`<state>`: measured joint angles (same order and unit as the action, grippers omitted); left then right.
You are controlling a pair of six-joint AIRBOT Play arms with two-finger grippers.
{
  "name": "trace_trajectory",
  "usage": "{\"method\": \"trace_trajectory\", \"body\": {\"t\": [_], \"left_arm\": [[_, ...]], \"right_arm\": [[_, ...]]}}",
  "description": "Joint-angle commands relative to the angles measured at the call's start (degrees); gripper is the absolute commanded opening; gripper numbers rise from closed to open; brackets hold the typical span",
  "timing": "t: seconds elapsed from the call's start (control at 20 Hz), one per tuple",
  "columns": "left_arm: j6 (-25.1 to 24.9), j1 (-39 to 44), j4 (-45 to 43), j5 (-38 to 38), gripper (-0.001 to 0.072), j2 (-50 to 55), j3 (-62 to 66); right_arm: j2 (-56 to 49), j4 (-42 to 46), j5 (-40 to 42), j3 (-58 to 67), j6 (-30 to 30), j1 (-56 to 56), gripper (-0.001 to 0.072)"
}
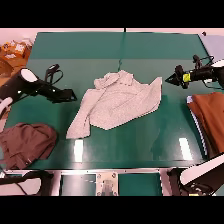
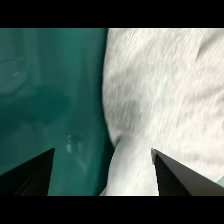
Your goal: Fold the shirts.
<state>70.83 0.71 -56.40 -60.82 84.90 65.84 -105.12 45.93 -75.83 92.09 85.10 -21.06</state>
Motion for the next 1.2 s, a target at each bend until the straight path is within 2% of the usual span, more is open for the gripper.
{"method": "trace_trajectory", "body": {"t": [0.0, 0.2, 0.25, 0.3, 0.35, 0.4, 0.5, 0.7, 0.8, 0.85, 0.9, 0.95, 1.1, 1.15], "left_arm": [[-6.2, -0.2, 11.4, 1.7, 0.0706, 9.0, 4.0], [-8.3, 2.4, 13.1, 1.0, 0.0702, 14.4, 5.9], [-8.8, 3.0, 13.1, 1.0, 0.0543, 14.5, 5.9], [-10.1, 3.5, 13.3, 0.9, 0.0297, 14.5, 5.9], [-11.0, 3.5, 13.2, 0.7, 0.0108, 14.5, 5.9], [-11.4, 3.5, 13.2, 0.4, 0.0020, 14.5, 5.9], [-11.4, 3.3, 12.5, 1.0, 0.0019, 14.5, 6.0], [-11.1, 0.6, 12.2, 1.6, 0.0018, 14.5, 7.4], [-10.8, -1.2, 12.3, 0.7, 0.0018, 14.5, 9.9], [-10.6, -2.1, 12.3, 0.5, 0.0018, 14.5, 11.3], [-9.7, -2.8, 12.3, 0.6, 0.0018, 14.5, 12.5], [-9.3, -3.3, 12.2, 0.6, 0.0018, 14.5, 13.7], [-9.1, -3.8, 12.1, 1.2, 0.0018, 14.5, 15.8], [-9.1, -3.8, 12.1, 1.7, 0.0018, 14.5, 16.1]], "right_arm": [[0.6, 1.7, -5.8, -3.9, -0.3, -0.4, 0.0010], [10.9, 1.5, -3.3, -18.3, -4.4, -0.4, 0.0010], [15.0, 1.5, -1.4, -23.1, -5.4, -0.4, 0.0010], [19.5, 1.5, 1.4, -28.5, -6.3, -0.4, 0.0011], [23.0, 1.5, 3.3, -33.1, -7.1, -0.4, 0.0012], [25.6, 1.5, 4.1, -37.2, -7.6, -0.5, 0.0073], [26.7, 1.5, 4.8, -42.5, -7.7, -0.4, 0.0537], [24.2, 0.0, 14.6, -45.0, -7.8, -0.4, 0.0546], [21.5, -6.3, 17.4, -45.0, -10.9, -0.3, 0.0538], [19.7, -10.8, 18.6, -45.0, -13.6, 0.4, 0.0497], [18.1, -14.6, 19.5, -45.0, -15.9, 1.2, 0.0419], [16.4, -18.1, 19.9, -44.9, -18.2, 2.3, 0.0392], [11.7, -23.1, 19.9, -42.3, -19.8, 7.2, 0.0390], [10.9, -23.0, 19.8, -41.3, -19.8, 9.1, 0.0316]]}}
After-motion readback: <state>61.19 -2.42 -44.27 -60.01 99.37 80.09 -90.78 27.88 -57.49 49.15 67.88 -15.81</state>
